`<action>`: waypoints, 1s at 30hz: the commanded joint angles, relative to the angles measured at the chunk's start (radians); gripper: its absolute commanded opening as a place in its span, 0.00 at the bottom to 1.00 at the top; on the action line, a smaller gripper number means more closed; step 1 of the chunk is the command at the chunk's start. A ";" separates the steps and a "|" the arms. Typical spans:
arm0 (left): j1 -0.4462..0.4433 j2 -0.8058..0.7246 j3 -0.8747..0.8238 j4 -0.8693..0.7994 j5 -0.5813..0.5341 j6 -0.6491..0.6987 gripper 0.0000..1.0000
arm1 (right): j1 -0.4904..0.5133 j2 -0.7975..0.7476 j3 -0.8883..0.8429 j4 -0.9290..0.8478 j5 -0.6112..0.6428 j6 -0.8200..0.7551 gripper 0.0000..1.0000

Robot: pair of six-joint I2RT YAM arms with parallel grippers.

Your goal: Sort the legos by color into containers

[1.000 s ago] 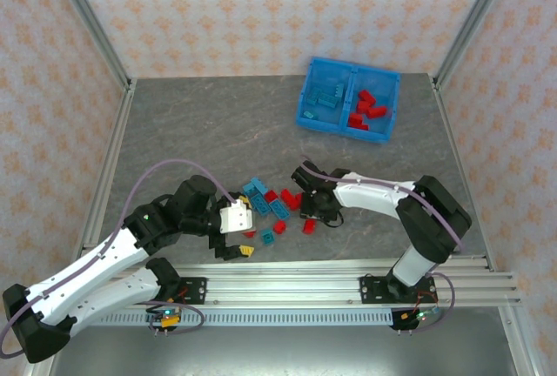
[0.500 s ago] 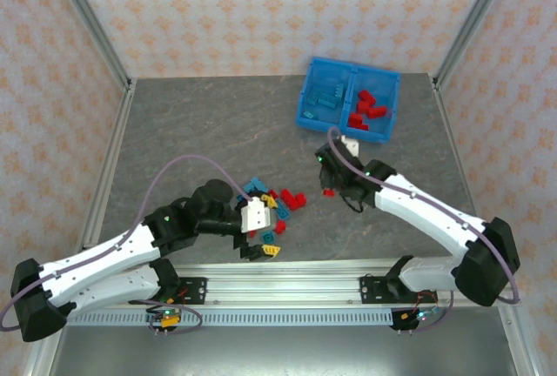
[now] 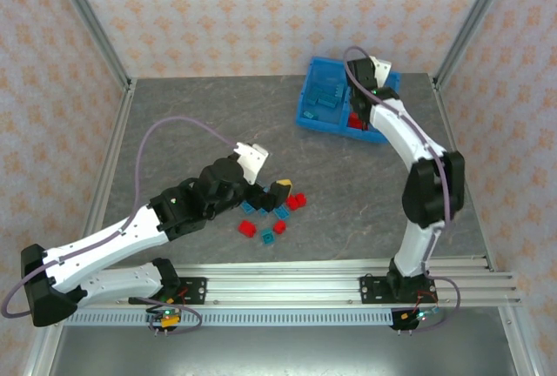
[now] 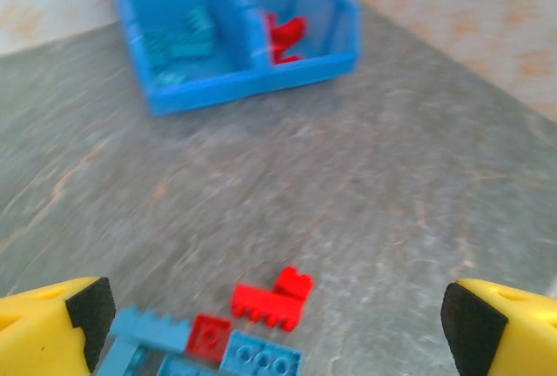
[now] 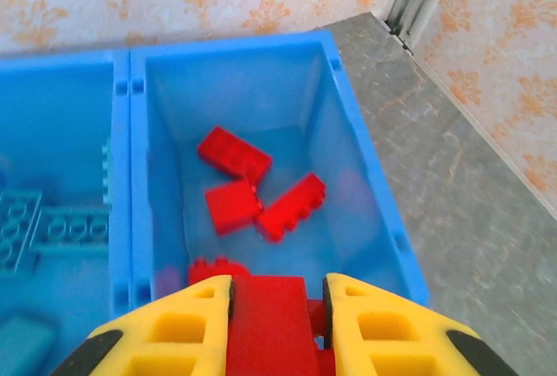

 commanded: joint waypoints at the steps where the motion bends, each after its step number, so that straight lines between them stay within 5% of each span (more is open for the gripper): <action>1: -0.001 -0.010 0.009 -0.165 -0.189 -0.156 1.00 | -0.024 0.131 0.168 -0.032 0.025 0.003 0.18; 8: -0.001 -0.013 -0.011 -0.201 -0.203 -0.198 1.00 | -0.084 0.447 0.556 -0.145 -0.024 0.001 0.25; 14: 0.001 0.010 -0.017 -0.249 -0.278 -0.293 1.00 | -0.107 0.552 0.773 -0.297 -0.165 -0.007 0.59; 25: 0.105 0.158 0.012 -0.271 -0.146 -0.495 1.00 | -0.065 0.082 0.086 -0.080 -0.216 0.015 0.62; 30: 0.177 0.219 -0.012 -0.249 -0.107 -0.586 1.00 | -0.027 -0.155 -0.117 -0.183 -0.307 0.073 0.64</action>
